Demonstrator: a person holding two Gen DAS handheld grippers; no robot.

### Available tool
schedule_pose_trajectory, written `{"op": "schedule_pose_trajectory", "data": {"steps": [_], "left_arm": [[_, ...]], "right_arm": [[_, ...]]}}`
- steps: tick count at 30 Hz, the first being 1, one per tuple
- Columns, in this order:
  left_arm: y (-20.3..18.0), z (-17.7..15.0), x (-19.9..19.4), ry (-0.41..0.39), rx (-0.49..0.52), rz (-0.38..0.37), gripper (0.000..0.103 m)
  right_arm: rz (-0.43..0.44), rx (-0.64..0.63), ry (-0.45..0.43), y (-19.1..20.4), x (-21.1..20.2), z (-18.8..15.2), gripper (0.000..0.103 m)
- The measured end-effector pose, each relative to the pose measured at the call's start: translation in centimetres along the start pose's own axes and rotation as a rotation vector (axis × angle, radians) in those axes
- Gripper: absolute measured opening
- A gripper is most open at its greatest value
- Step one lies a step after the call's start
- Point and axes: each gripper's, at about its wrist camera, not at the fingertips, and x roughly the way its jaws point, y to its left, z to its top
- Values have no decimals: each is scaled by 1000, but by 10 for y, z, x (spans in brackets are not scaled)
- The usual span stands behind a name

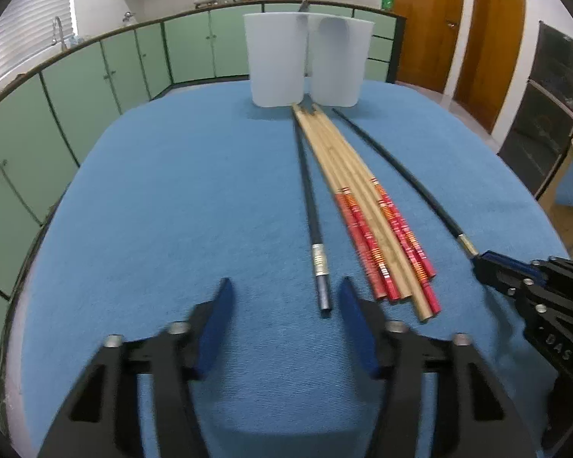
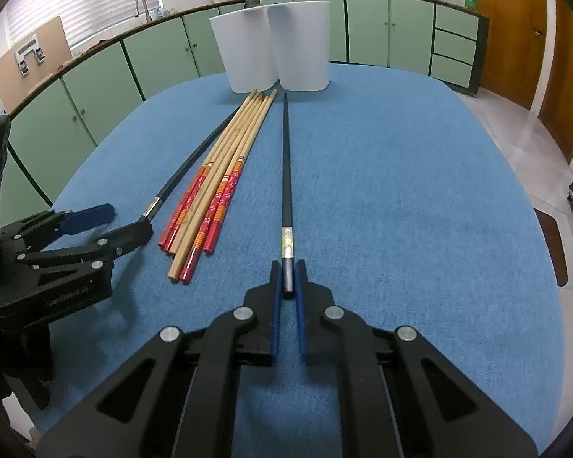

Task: Organize utensils
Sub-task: 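Grasp a black chopstick with the right tool while the left tool grasps another black chopstick, then lower both black chopsticks into the white holder and open both tools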

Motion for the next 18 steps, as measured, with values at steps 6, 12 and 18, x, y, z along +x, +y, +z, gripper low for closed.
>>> {"op": "schedule_pose_trajectory", "data": {"steps": [6, 12, 18], "left_arm": [[-7, 1, 0, -8, 9, -25, 7], [-2, 4, -28, -69, -12, -36, 7], [5, 23, -82, -207, -12, -25, 6]], "right_arm": [[6, 5, -21, -2, -5, 0, 6], [18, 4, -87, -6, -32, 10, 6], [35, -14, -178, -8, -70, 35, 6]]}}
